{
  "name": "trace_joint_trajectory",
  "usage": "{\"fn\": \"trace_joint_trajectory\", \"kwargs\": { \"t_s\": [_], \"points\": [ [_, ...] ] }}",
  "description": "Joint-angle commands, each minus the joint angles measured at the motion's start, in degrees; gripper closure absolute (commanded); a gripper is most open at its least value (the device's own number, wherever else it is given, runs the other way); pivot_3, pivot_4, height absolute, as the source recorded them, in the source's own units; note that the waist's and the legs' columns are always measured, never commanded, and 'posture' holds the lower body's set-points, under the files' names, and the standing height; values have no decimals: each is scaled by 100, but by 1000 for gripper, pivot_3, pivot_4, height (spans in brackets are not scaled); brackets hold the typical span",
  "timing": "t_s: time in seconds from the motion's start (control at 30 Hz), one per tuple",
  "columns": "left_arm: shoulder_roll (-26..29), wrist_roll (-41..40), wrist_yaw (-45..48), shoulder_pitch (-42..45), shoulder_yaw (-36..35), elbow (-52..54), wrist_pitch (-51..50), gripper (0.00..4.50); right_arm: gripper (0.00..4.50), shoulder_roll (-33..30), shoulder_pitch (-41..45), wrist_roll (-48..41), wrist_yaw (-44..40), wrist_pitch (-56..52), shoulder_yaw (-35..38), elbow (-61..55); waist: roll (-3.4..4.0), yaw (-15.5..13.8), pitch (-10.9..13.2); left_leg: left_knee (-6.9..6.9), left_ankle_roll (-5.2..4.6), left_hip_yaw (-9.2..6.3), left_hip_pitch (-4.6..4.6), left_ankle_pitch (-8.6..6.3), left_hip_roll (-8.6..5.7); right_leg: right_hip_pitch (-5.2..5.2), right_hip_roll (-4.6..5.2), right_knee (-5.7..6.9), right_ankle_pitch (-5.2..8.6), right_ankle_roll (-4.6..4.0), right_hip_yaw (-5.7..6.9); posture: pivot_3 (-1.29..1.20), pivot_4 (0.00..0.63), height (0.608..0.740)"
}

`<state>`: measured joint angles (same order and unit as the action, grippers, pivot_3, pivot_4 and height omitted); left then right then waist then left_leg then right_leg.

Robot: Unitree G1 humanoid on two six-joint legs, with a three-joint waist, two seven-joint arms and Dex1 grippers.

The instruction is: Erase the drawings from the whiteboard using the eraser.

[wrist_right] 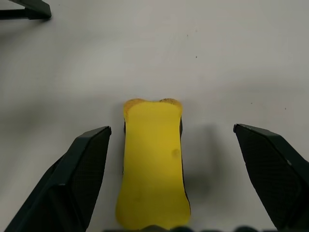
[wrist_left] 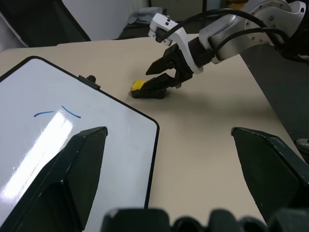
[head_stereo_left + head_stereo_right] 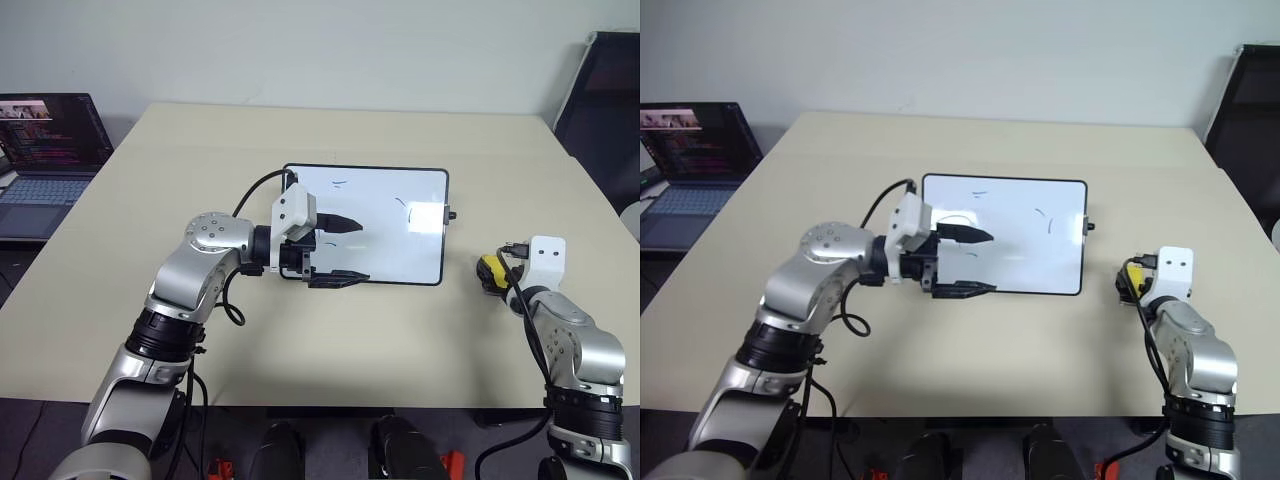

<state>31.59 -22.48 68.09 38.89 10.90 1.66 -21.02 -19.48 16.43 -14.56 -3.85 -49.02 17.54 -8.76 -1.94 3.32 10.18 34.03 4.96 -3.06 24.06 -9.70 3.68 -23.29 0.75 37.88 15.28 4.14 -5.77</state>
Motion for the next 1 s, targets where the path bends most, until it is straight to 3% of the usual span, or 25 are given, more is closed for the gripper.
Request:
{"fn": "trace_joint_trajectory", "kwargs": {
  "t_s": [0.03, 0.17, 0.2, 0.23, 0.33, 0.37, 0.43, 0.77, 1.0],
  "points": [
    [38, -10, -52, -9, -133, 212, 34, 0, 33, -102, 92, 39, -68, 169, 32, 24, 0, 0, 0, 0, 0, 0, 0, 0, 0, 0, 0, 0, 0, 0, 0, 0, 150, 740],
    [65, 38, -34, -95, -141, 136, 136, 0, 901, -98, 162, 75, -106, 190, -80, 217, 1, 4, 0, -1, 0, 0, -1, 0, 0, 0, 0, 0, 0, 0, -1, 0, 150, 740],
    [74, 56, -31, -111, -144, 116, 163, 0, 942, -103, 181, 91, -104, 204, -98, 254, 1, 2, 1, -1, 0, 0, -1, 0, 0, 0, 0, 0, 0, 0, 0, 0, 150, 740],
    [79, 68, -33, -124, -147, 111, 175, 0, 1400, -103, 198, 94, -102, 218, -101, 280, 1, 2, 1, -1, 0, 0, 0, 0, 0, 0, 0, 0, 0, 0, 0, 0, 150, 740],
    [95, 79, -56, -166, -164, 147, 154, 0, 2137, -137, 222, 129, -125, 211, -134, 307, 1, 2, 1, 0, 0, 1, 0, 0, 0, 0, 0, 0, 0, 0, -1, 0, 150, 740],
    [107, 82, -59, -187, -171, 156, 146, 0, 2633, -136, 224, 132, -127, 215, -134, 305, 1, 2, 1, 0, 0, 0, -1, 0, 0, 0, 0, 0, 0, 0, -1, 0, 150, 740],
    [126, 84, -83, -232, -188, 177, 121, 0, 3166, -128, 211, 127, -125, 216, -121, 256, 2, 2, 1, 0, 0, 0, -1, 0, 0, 0, 0, 1, 0, 0, -1, 0, 150, 740],
    [221, -97, -837, -906, -619, 832, -587, 0, 3177, -252, -500, 188, -410, 322, -382, -1087, 4, 2, 2, -3, 0, -1, -1, 0, 1, -1, 0, 0, 2, 1, 0, 0, 150, 740],
    [308, -59, -1242, -1369, -841, 1078, -731, 0, 3177, 190, -876, -711, -640, -292, -165, -2525, 4, 1, 2, 2, 0, -2, -6, 0, 2, 0, 0, 10, 16, -27, -1, 0, 150, 740]
  ]
}}
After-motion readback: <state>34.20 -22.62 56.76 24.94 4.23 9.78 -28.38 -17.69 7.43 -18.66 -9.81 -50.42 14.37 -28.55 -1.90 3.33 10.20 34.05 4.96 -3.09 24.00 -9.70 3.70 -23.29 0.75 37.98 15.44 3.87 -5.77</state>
